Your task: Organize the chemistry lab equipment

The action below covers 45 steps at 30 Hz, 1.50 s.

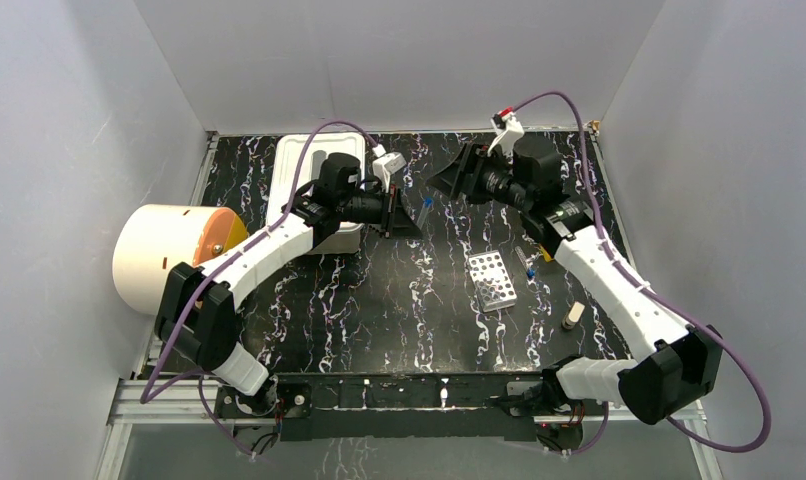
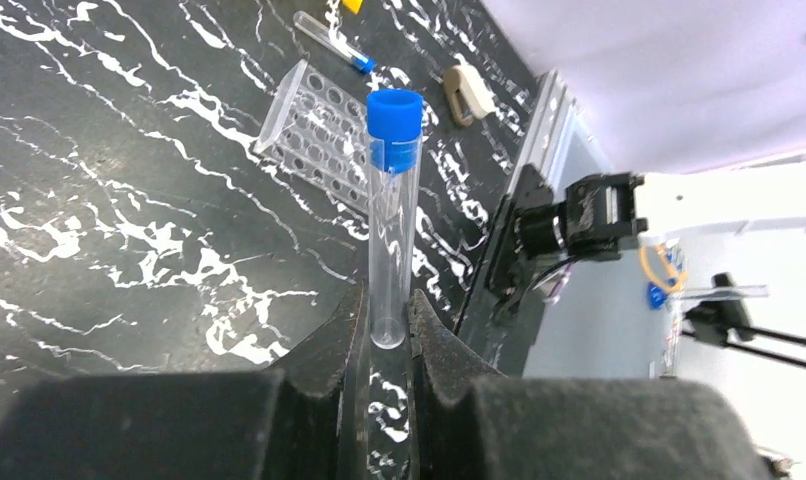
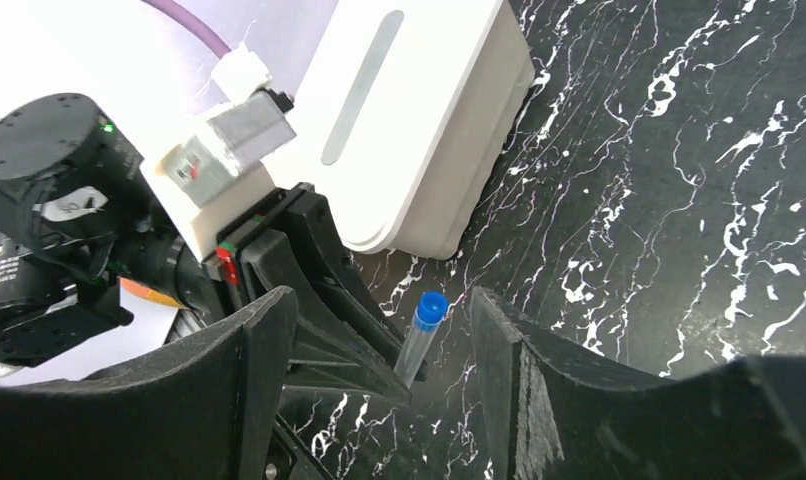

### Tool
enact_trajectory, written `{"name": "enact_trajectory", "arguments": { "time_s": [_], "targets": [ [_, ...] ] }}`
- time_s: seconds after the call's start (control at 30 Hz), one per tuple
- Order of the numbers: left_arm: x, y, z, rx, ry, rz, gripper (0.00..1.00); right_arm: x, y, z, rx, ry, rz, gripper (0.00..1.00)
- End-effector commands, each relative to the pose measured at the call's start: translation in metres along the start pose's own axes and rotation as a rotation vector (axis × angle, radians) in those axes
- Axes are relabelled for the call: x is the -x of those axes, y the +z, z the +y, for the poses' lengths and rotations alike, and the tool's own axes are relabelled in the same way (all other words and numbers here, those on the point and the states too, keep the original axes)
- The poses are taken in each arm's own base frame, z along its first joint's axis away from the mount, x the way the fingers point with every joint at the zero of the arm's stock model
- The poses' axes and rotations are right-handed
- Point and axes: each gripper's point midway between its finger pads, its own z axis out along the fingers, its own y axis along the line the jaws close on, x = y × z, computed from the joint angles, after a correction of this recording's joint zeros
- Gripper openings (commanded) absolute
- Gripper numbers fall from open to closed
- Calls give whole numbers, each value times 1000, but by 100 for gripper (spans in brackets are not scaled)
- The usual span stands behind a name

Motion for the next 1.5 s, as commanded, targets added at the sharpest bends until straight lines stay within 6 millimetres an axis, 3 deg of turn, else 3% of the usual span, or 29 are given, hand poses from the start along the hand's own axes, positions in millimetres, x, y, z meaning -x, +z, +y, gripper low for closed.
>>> {"name": "enact_trajectory", "arguments": {
  "time_s": [0.0,0.13,0.33,0.7,0.93,1.23,1.27,1.33,1.37,1.47],
  "targets": [
    [6,-15,-17,-26,190,22,0,-1,-18,8,5,-20,94,73],
    [7,-15,-15,-21,217,40,0,-15,-18,1,-32,25,188,75],
    [6,-14,-19,-50,227,47,0,-31,-6,14,61,114,310,74],
    [-6,-19,-18,-57,258,77,0,-41,14,13,83,246,365,42],
    [-4,-20,-18,-47,267,75,0,-51,12,8,74,244,411,39],
    [-9,-20,-17,-58,266,92,0,-46,15,0,34,199,373,19],
    [-10,-19,-16,-55,262,92,9,-45,15,-2,28,188,364,18],
    [-8,-19,-13,-27,235,88,54,-42,15,-7,6,145,335,18],
    [-8,-19,-10,-10,220,82,64,-39,14,-13,-21,112,314,18],
    [-6,-18,-1,52,184,55,78,-35,7,-48,-175,-23,263,18]
  ]
}}
